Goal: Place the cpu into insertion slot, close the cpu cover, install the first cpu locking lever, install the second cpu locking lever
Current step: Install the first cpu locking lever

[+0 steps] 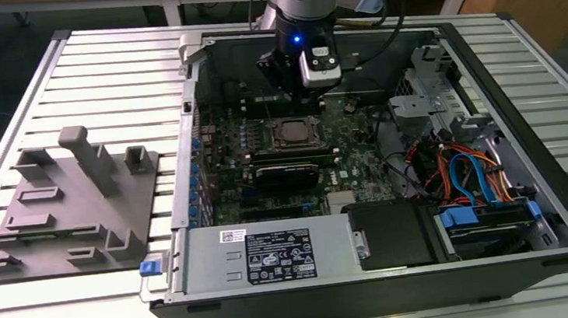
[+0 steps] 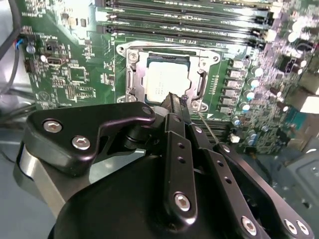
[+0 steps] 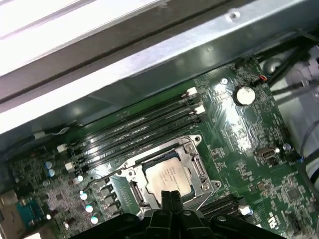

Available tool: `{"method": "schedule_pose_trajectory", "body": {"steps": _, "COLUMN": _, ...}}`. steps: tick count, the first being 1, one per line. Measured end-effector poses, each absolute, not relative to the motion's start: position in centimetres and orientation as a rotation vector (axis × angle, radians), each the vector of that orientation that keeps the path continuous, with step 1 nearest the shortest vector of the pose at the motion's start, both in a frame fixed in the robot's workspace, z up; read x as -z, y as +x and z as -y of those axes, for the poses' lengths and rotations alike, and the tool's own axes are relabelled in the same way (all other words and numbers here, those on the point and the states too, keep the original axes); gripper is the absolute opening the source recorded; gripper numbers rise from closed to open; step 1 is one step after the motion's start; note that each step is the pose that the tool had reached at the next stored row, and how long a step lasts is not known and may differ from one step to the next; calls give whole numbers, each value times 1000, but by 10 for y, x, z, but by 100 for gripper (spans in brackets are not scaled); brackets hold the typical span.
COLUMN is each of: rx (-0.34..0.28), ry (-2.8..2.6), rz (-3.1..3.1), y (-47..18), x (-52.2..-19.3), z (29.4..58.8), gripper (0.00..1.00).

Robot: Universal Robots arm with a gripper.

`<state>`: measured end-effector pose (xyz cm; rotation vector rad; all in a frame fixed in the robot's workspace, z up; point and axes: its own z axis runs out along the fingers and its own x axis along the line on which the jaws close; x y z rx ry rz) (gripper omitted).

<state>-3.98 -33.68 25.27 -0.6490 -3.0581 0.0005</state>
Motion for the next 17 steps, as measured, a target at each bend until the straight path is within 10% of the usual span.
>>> {"method": "schedule_pose_trajectory", "body": {"steps": 17, "rx": -3, "ry": -307, "rz": 3111, "y": -40, "x": -253, "z": 337, "gripper": 10}}
